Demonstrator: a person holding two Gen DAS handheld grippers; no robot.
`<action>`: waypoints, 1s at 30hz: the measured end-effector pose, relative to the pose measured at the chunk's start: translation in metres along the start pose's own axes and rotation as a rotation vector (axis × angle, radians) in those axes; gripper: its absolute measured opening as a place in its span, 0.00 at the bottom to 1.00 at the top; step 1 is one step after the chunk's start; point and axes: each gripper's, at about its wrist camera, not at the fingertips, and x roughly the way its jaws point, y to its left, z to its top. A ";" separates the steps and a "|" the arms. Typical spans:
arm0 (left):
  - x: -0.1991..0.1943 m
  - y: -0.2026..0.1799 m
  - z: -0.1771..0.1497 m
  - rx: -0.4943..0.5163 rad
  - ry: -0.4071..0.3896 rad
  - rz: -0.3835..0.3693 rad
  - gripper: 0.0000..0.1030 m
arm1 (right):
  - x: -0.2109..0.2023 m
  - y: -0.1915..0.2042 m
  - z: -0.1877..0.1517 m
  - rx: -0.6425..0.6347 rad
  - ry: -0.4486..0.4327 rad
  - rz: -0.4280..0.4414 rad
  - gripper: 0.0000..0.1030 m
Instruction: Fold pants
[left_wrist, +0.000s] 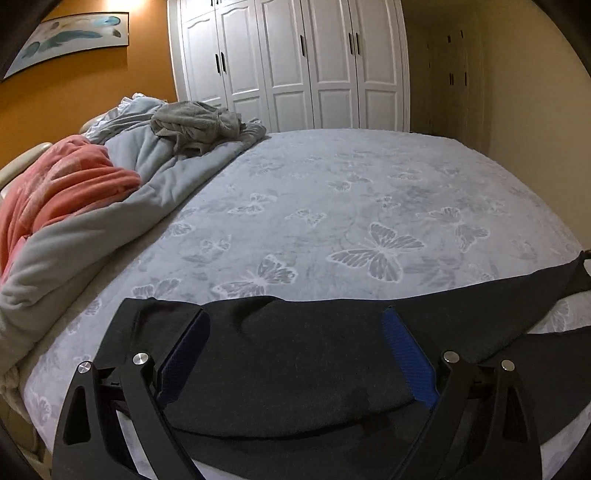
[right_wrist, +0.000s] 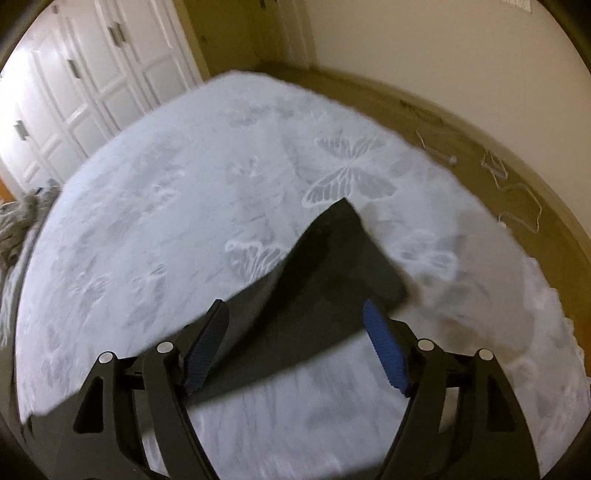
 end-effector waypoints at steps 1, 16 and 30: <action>0.003 -0.001 0.001 0.004 0.004 0.004 0.89 | 0.010 -0.001 0.004 0.011 0.007 -0.025 0.71; -0.003 0.004 0.001 0.014 0.041 -0.060 0.89 | -0.177 -0.101 -0.083 -0.014 -0.210 0.255 0.02; -0.021 0.020 -0.024 0.018 0.121 -0.084 0.89 | -0.114 -0.141 -0.152 -0.013 0.075 0.110 0.42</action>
